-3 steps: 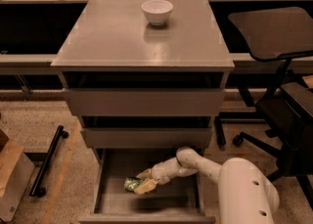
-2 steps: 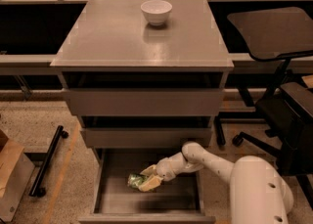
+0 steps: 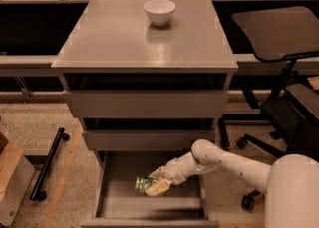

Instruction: Pick green can from bottom drawer and place on counter

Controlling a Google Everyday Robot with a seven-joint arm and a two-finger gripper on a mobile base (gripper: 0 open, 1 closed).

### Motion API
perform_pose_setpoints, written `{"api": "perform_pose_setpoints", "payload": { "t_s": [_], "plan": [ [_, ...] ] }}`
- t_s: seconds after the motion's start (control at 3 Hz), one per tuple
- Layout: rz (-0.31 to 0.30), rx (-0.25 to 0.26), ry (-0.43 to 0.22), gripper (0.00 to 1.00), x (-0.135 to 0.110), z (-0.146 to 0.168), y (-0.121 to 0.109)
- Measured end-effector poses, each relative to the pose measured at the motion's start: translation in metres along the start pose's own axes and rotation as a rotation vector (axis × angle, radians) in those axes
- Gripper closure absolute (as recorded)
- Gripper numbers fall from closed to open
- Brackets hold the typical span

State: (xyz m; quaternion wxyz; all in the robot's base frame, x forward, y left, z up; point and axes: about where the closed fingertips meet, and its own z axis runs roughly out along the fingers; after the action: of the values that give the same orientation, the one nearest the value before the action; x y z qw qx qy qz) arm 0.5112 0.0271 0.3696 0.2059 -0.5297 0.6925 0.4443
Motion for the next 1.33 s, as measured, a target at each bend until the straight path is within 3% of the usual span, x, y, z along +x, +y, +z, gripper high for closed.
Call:
{"api": "perform_pose_setpoints", "payload": {
  "t_s": [0.33,0.67,1.0,1.33],
  "plan": [
    [-0.022,0.018,0.071,1.00,-0.026,-0.044,0.001],
    [-0.058,0.024,0.120,1.00,-0.054,-0.087,-0.021],
    [-0.106,0.101,0.192,1.00,-0.105,-0.140,-0.048],
    [-0.102,0.102,0.190,1.00,-0.104,-0.140,-0.047]
  ]
}}
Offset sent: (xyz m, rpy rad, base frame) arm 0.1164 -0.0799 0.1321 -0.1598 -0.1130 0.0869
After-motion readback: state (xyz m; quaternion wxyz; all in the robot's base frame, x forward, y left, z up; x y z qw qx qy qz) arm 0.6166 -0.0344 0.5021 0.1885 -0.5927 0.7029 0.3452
